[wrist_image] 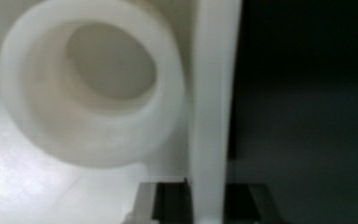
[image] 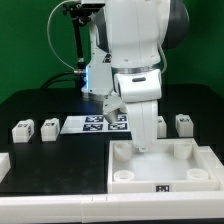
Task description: Assemble one leg
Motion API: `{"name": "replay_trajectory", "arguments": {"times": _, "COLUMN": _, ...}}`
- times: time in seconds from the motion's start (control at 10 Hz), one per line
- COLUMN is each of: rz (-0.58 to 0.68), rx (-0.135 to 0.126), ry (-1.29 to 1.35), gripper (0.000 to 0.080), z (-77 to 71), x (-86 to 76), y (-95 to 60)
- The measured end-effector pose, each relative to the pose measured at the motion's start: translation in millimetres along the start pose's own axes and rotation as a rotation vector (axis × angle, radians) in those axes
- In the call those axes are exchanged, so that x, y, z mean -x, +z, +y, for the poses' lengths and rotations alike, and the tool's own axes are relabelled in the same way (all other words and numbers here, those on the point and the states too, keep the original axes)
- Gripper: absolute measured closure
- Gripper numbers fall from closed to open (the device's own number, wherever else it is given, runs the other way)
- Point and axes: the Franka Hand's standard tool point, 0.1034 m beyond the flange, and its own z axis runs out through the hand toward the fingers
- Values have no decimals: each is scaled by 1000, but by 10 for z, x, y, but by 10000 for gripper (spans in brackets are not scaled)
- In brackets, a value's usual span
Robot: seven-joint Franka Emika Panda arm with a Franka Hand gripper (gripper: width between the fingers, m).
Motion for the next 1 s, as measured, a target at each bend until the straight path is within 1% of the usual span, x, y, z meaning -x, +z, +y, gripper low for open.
{"name": "replay_trajectory", "arguments": {"times": 0.3, "rz": -7, "rx": -23, "ry": 47, "gripper": 739, "z": 67, "x": -12, "y": -17}}
{"name": "replay_trajectory", "arguments": {"times": 0.4, "rz": -12, "rx": -43, "ry": 50, "gripper": 739, "z": 96, "x": -12, "y": -11}}
{"name": "replay_trajectory", "arguments": {"times": 0.9, "rz": -33, "rx": -33, "ry": 44, "gripper": 737, "z": 127, "x": 4, "y": -17}}
{"name": "replay_trajectory", "arguments": {"times": 1.0, "rz": -33, "rx": -33, "ry": 44, "gripper": 560, "z": 127, "x": 5, "y": -17}}
